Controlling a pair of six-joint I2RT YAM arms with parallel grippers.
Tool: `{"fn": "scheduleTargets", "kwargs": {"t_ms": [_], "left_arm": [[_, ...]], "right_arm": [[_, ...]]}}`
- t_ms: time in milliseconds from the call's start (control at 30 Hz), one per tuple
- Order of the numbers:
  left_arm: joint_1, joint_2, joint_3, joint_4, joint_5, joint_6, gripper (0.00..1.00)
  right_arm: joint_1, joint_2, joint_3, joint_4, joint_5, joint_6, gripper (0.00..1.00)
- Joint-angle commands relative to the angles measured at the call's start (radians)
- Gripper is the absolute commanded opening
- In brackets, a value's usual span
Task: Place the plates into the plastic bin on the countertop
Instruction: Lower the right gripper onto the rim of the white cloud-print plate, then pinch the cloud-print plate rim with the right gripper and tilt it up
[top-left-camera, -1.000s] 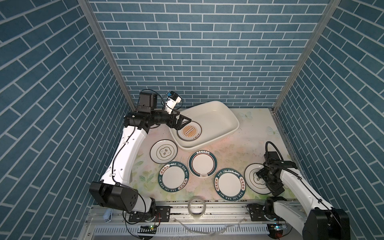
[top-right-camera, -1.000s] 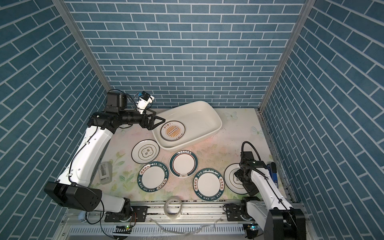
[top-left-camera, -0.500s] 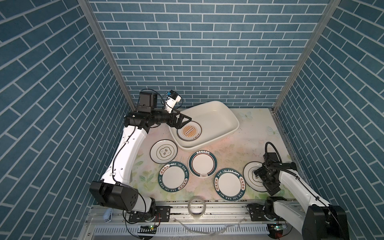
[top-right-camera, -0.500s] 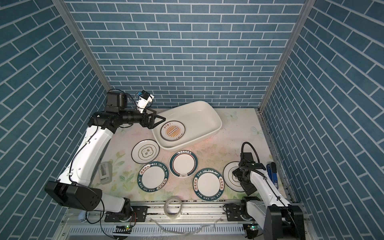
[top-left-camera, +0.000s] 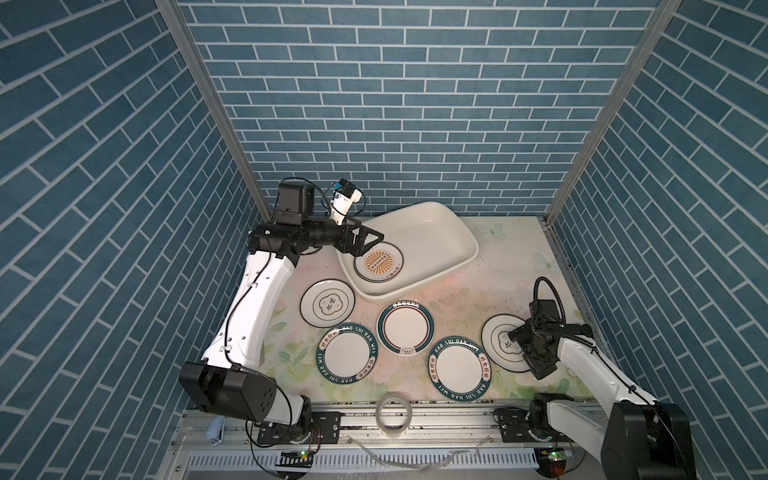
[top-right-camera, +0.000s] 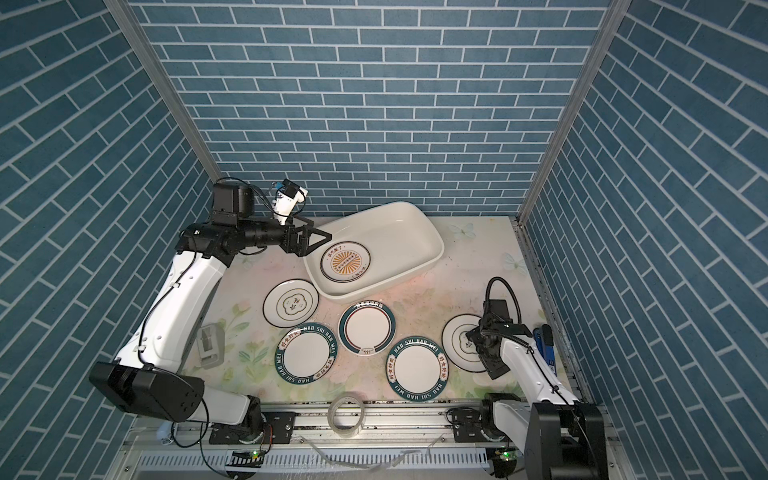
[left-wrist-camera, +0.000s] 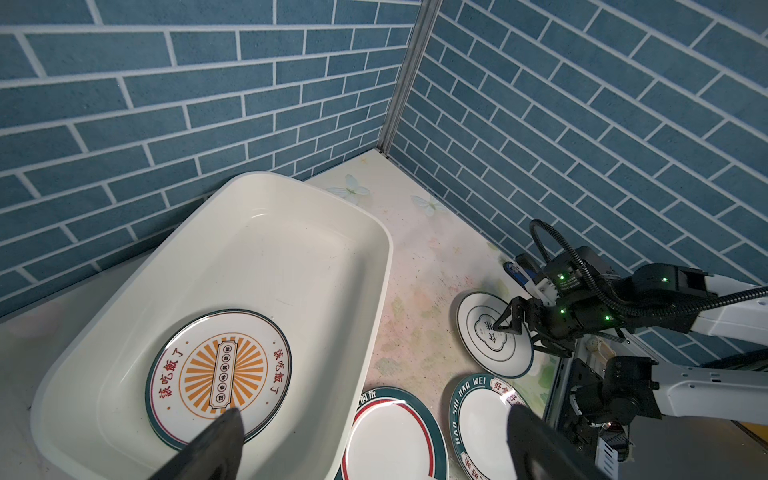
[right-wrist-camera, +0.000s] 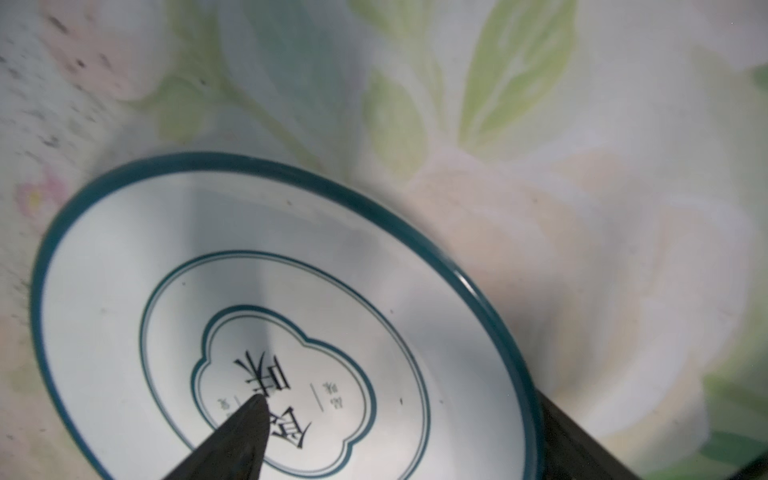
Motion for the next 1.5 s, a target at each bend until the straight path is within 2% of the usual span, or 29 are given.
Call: {"fn": "scheduleTargets", "kwargs": {"t_ms": [0, 100, 500, 633, 1067, 1233, 1467], "left_arm": [[0.001, 0.013, 0.005, 0.009, 0.006, -0.002, 0.99], [0.001, 0.013, 0.005, 0.011, 0.006, -0.005, 1.0], [-0.002, 0.011, -0.006, 0.021, -0.002, -0.012, 0.99], [-0.002, 0.003, -0.006, 0.008, -0.003, 0.002, 0.99], [-0.002, -0.018, -0.038, -0.007, -0.006, 0.004, 1.0], [-0.004, -0.029, -0.066, 0.01, -0.009, -0.011, 0.99], [-0.014, -0.043, -0.089, 0.02, -0.015, -0.012, 1.0]], "right_arm": [[-0.01, 0.037, -0.014, 0.157, -0.075, -0.002, 0.91], [-0.021, 0.056, -0.018, 0.232, -0.085, -0.013, 0.88], [-0.071, 0.17, -0.054, 0.501, -0.289, -0.089, 0.8], [-0.073, 0.153, -0.112, 0.571, -0.313, -0.089, 0.78], [-0.075, 0.033, -0.245, 0.601, -0.371, -0.064, 0.68], [-0.074, 0.001, -0.285, 0.64, -0.381, -0.056, 0.6], [-0.075, 0.038, -0.313, 0.721, -0.409, -0.057, 0.49]]}}
